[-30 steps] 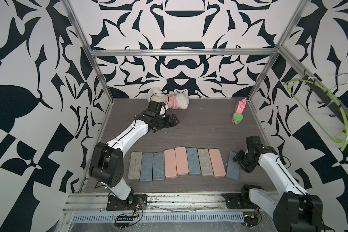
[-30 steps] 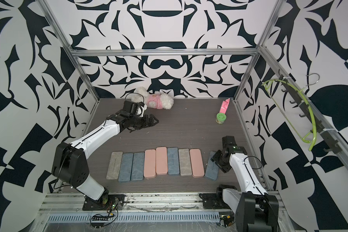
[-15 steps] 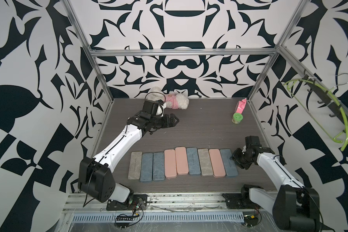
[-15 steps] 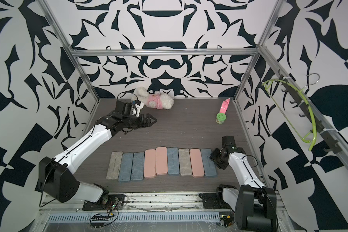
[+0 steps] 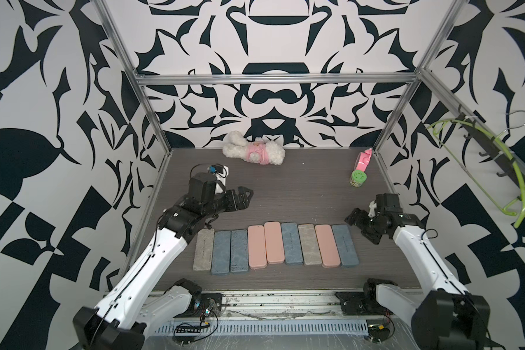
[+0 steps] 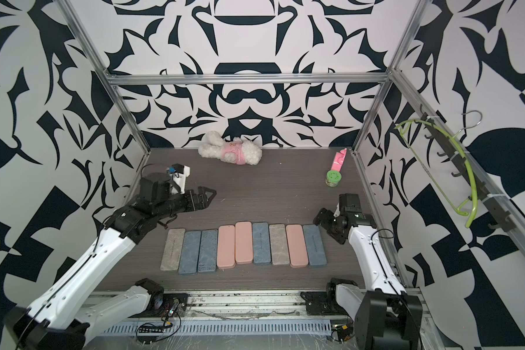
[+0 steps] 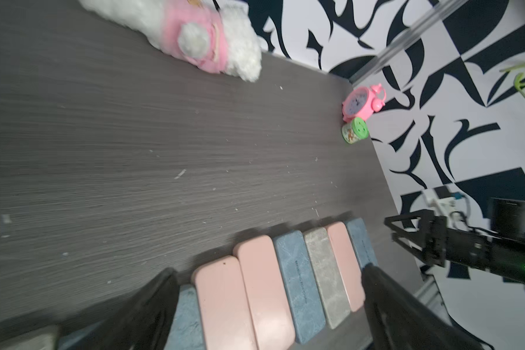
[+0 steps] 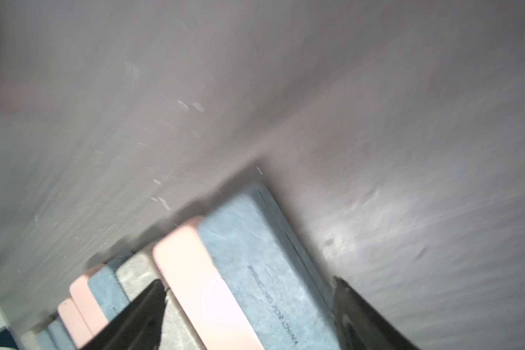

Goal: Close the glasses case
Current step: Place the glasses case at the center of the board, then reset both arms

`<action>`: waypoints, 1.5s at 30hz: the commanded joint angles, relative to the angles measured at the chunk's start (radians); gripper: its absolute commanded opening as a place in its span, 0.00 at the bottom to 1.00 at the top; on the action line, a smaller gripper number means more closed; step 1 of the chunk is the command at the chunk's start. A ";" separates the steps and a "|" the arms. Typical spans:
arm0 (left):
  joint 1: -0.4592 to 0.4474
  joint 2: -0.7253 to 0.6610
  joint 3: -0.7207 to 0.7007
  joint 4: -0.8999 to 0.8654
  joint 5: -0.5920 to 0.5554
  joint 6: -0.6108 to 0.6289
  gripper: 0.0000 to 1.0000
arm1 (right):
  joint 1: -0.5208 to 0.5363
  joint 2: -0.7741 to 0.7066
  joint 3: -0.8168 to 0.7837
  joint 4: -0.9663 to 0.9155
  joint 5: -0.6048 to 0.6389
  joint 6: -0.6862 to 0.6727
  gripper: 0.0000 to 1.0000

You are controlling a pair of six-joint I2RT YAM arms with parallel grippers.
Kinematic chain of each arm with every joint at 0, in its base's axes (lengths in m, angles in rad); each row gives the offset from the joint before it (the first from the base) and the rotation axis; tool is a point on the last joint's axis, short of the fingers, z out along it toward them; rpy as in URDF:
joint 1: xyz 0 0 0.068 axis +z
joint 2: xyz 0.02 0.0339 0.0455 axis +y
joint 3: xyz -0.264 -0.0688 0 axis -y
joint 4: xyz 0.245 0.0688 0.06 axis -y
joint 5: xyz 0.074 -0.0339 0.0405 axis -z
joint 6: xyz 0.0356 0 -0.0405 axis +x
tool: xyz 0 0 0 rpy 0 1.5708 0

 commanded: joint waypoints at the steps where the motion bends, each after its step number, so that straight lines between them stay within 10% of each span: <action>1: 0.006 -0.107 -0.069 -0.005 -0.243 0.015 0.99 | 0.004 -0.059 0.078 0.010 0.104 -0.140 1.00; 10: 0.015 -0.164 -0.309 0.230 -0.744 0.109 1.00 | 0.005 -0.103 -0.063 0.406 0.227 -0.204 1.00; 16: 0.033 -0.096 -0.535 0.641 -0.900 0.380 1.00 | 0.013 -0.149 -0.448 1.051 0.179 -0.290 1.00; 25: 0.228 0.064 -0.646 0.991 -0.703 0.472 0.99 | 0.130 0.218 -0.499 1.519 0.361 -0.440 1.00; 31: 0.254 0.427 -0.682 1.383 -0.643 0.496 0.99 | 0.196 0.578 -0.563 1.987 0.446 -0.525 1.00; 33: 0.261 0.544 -0.670 1.485 -0.641 0.521 0.99 | 0.199 0.488 -0.494 1.694 0.414 -0.487 1.00; 38: 0.404 0.565 -0.621 1.355 -0.386 0.423 0.99 | 0.169 0.514 -0.440 1.639 0.401 -0.464 1.00; 40: 0.418 0.644 -0.671 1.577 -0.371 0.449 0.99 | 0.168 0.520 -0.442 1.655 0.399 -0.468 1.00; 42: 0.422 0.573 -0.622 1.353 -0.346 0.412 0.99 | 0.169 0.513 -0.441 1.637 0.401 -0.465 1.00; 45: 0.422 0.615 -0.651 1.476 -0.351 0.434 0.99 | 0.168 0.516 -0.438 1.638 0.407 -0.462 1.00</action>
